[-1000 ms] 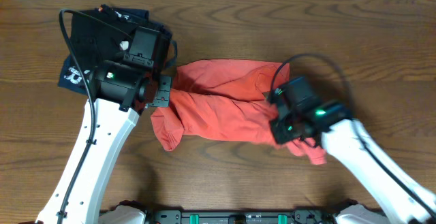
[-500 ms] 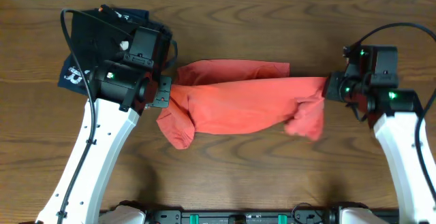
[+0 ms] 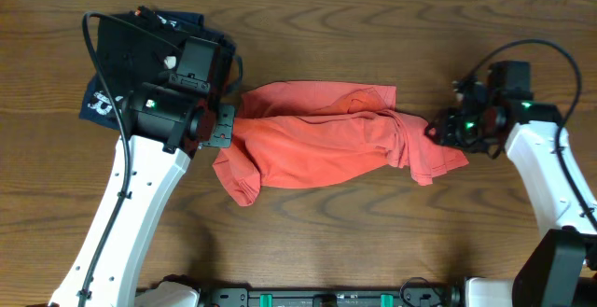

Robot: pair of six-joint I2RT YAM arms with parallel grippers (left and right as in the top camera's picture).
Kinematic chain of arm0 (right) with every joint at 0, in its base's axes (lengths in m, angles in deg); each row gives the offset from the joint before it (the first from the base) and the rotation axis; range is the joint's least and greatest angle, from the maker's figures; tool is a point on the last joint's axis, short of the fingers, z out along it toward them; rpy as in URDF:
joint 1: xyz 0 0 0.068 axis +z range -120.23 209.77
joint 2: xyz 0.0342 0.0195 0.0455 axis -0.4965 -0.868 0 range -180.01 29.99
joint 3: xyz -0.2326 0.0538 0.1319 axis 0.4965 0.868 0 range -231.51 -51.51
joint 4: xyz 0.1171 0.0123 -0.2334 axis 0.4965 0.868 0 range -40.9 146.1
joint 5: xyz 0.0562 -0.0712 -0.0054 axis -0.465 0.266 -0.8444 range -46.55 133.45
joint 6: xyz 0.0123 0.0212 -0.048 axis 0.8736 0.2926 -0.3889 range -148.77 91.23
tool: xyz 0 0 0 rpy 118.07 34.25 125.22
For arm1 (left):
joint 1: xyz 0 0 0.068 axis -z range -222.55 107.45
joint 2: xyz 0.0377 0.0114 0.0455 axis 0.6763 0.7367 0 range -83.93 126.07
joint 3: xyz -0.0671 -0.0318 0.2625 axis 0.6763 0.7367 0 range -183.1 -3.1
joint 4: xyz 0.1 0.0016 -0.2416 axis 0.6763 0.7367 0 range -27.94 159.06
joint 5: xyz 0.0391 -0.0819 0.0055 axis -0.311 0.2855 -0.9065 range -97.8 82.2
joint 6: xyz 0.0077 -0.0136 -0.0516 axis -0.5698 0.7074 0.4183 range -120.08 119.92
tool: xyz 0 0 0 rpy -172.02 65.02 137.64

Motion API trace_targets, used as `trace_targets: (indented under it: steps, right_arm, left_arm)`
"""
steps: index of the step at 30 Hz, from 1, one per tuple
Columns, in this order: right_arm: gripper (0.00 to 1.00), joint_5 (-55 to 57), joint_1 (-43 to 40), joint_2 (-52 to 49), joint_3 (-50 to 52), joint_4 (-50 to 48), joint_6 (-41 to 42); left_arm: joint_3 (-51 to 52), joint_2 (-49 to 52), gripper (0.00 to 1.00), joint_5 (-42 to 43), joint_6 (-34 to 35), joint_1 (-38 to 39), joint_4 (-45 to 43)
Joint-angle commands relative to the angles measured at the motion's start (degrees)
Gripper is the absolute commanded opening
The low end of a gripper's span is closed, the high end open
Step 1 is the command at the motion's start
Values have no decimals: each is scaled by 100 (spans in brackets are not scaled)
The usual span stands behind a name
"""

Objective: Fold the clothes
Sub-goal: 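Lift and stretch the t-shirt between both grippers, pulling right outward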

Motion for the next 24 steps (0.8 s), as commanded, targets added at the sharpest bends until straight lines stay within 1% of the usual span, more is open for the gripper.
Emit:
trace_targets:
  steps: [1,3,6,8,10,13,15,16,17,18,21,24]
  right_arm:
    - [41,-284,487,24,238,70,-225]
    - [40,-184,815,24,492,-24,-225]
    - [41,103,1202,24,881,-354,-179]
    - [41,501,1368,24,1119,-682,129]
    - [44,905,1497,24,1375,-1222,535]
    - [43,946,1587,24,1663,-2194,728]
    - [32,957,1622,24,1764,-2686,793]
    - [21,1001,1622,24,1762,-2787,813]
    - [7,1064,1611,28,1749,-2787,846]
    - [1,1132,1589,63,1725,-2754,857]
    - [1,1178,1451,328,1421,-2068,828]
    - [1,1185,1102,890,669,-798,769]
  left_arm:
    - [-33,-103,6,-66,-35,-42,28]
    - [-33,-103,6,-66,-35,-42,28]
    - [-33,-103,6,-63,-35,-42,28]
    - [-33,-103,6,-63,-35,-42,24]
    - [-33,-103,6,-61,-35,-42,4]
    - [-33,-103,6,-61,-35,-42,2]
    - [-33,-103,6,-59,-35,-42,2]
    - [-33,-103,6,-59,-35,-42,9]
    - [-33,-103,6,-59,-35,-42,11]
    - [-33,-103,6,-61,-35,-42,13]
    - [-33,-105,6,-66,-37,-42,59]
    - [-33,-105,6,-68,-44,-42,81]
